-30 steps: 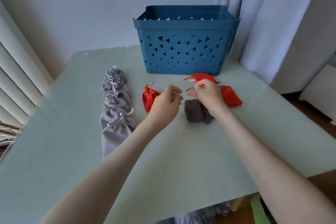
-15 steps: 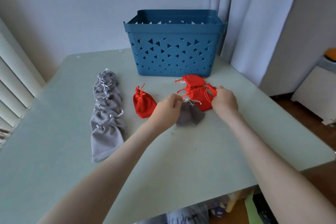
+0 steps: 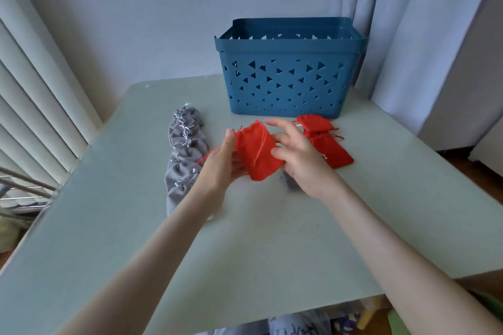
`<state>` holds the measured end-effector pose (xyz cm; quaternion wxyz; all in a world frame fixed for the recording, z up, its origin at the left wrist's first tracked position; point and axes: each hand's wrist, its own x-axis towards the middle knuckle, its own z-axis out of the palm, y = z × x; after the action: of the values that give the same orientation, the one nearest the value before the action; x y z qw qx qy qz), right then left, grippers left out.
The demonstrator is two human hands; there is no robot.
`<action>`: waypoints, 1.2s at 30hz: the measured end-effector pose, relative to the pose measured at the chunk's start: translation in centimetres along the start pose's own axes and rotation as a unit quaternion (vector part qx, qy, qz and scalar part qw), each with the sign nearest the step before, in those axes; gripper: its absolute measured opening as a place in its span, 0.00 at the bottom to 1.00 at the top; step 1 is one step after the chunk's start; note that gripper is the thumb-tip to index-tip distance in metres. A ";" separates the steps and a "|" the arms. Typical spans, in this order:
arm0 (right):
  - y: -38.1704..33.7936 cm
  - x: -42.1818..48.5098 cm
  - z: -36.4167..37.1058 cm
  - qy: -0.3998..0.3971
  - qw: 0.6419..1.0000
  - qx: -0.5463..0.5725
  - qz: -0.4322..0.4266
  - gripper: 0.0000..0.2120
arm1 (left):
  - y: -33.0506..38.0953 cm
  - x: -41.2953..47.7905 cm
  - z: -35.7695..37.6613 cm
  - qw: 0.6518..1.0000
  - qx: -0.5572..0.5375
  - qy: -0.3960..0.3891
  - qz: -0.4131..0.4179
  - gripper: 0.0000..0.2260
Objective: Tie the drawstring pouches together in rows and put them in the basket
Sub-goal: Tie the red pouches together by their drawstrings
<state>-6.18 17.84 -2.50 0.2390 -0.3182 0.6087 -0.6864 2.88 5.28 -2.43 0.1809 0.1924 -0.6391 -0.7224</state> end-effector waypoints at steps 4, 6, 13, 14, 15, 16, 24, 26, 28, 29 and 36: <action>1.0 0.8 2.3 -0.072 0.997 -0.024 0.012 0.26 | -0.8 -0.2 -2.6 0.998 0.011 0.058 0.010 0.10; 1.4 1.3 3.1 -0.078 0.995 -0.068 -0.004 0.26 | -1.5 -0.3 -3.4 0.998 0.006 0.070 0.008 0.10; 3.7 2.4 4.2 -0.064 0.991 -0.109 -0.033 0.10 | -3.4 0.3 -5.0 0.995 -0.037 0.096 -0.009 0.13; 4.0 2.4 4.3 -0.066 0.992 -0.106 -0.030 0.09 | -3.5 0.3 -5.1 0.994 -0.043 0.097 -0.005 0.13; 4.1 2.5 4.2 -0.068 0.992 -0.103 -0.028 0.09 | -3.4 0.4 -5.0 0.994 -0.050 0.097 0.003 0.14; 4.3 2.8 4.2 -0.068 0.992 -0.101 -0.025 0.09 | -3.4 0.6 -5.1 0.994 -0.056 0.096 0.009 0.14; 5.0 3.4 3.7 0.015 0.996 -0.080 -0.020 0.09 | -3.3 0.5 -4.8 0.995 -0.071 0.066 0.025 0.13; 5.2 3.5 3.7 0.027 0.997 -0.077 -0.008 0.10 | -3.3 0.5 -4.7 0.995 -0.069 0.070 0.025 0.13; 5.4 3.4 3.8 0.036 0.998 -0.056 0.001 0.11 | -3.4 0.4 -4.7 0.994 -0.080 0.073 0.020 0.13; 5.4 3.4 3.8 0.036 0.998 -0.044 0.005 0.11 | -3.4 0.5 -4.8 0.994 -0.084 0.074 0.018 0.14; 5.0 3.1 3.4 0.045 0.999 -0.005 0.008 0.09 | -3.2 0.4 -4.7 0.989 -0.104 0.107 0.004 0.15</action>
<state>-6.07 12.59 -6.83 0.2156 -0.2833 0.6249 -0.6949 4.88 1.42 -6.13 0.2701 0.2462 -0.5386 -0.7592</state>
